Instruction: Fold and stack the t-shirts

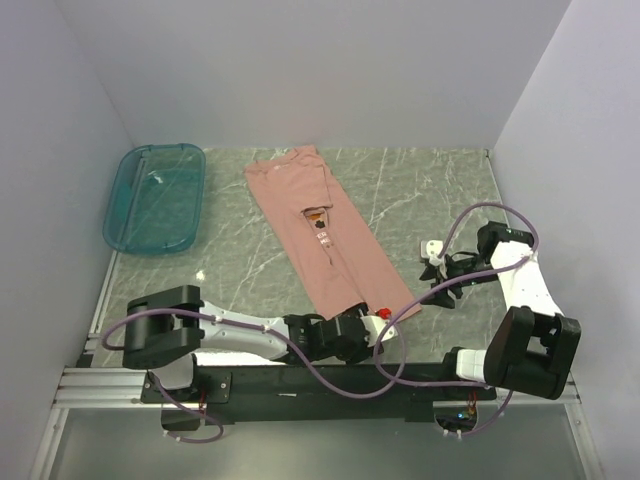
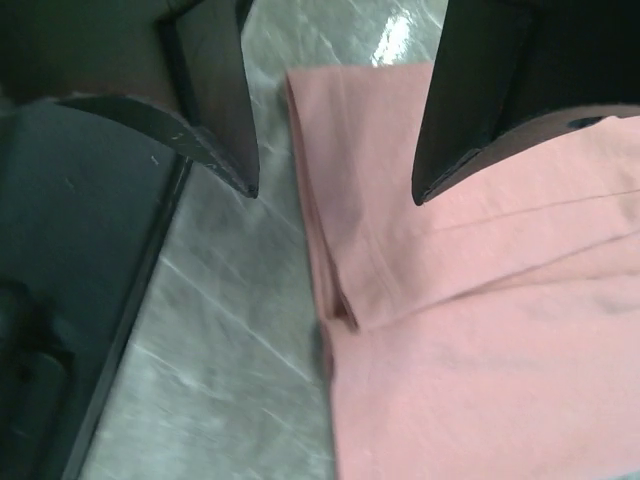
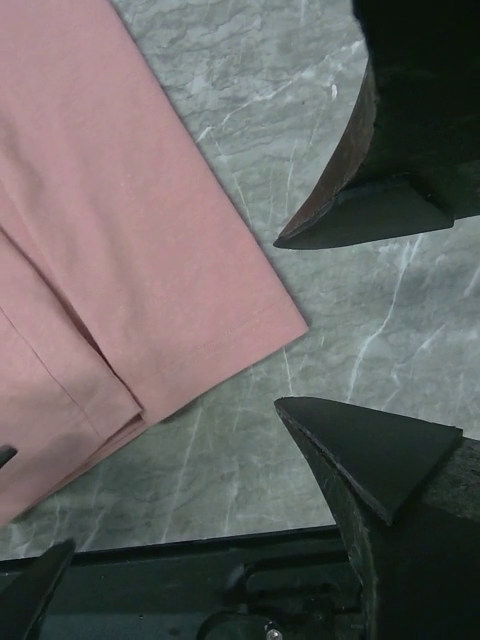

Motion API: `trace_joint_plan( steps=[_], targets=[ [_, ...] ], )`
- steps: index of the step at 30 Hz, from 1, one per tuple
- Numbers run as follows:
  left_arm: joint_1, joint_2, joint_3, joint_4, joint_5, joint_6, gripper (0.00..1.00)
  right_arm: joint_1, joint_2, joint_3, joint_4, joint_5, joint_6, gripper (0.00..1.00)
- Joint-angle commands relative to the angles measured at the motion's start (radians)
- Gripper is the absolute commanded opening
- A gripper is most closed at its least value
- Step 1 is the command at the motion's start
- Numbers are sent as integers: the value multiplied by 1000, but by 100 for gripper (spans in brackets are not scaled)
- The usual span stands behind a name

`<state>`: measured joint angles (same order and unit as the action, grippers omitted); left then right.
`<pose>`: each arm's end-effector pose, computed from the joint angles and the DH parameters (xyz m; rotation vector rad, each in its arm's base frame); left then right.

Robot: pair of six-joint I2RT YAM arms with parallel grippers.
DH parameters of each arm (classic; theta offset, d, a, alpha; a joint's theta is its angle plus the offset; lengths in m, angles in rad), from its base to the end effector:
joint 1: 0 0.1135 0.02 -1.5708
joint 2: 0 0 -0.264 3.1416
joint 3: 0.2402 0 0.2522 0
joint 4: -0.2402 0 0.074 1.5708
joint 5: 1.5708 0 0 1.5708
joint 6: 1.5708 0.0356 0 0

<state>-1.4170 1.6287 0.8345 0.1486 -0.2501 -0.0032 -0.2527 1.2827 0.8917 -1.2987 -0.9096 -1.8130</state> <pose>0.0602 -0.3311 0.1791 1.3465 1.7923 -0.5141 0.1842 -0.0185 0.2335 -1.5864 1.6993 0.7010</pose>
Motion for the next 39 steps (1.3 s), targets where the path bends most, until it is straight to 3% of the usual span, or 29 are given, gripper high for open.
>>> trace_joint_plan(
  steps=[1,3,15,22,28,29,31,39],
  targets=[
    [-17,32,57,66,-121,14,67,-7,-13,-16,-19,-15,-20,67],
    [-20,66,74,46,-117,11,63,-7,-28,-23,7,6,-5,67],
    [-54,117,14,5,-190,-72,62,-3,-16,-16,25,26,1,67],
    [-53,174,26,-43,-215,-73,48,32,-48,-66,140,67,98,68],
    [-53,143,-32,-6,-187,-80,18,76,-30,-71,174,81,88,70],
    [-53,131,-43,5,-181,-80,5,85,-20,-76,161,87,58,70],
    [-53,88,-81,22,-169,-83,1,115,-5,-86,157,112,12,70],
    [-25,-4,-138,74,-48,-101,1,441,-115,-261,449,262,141,70]
  ],
)
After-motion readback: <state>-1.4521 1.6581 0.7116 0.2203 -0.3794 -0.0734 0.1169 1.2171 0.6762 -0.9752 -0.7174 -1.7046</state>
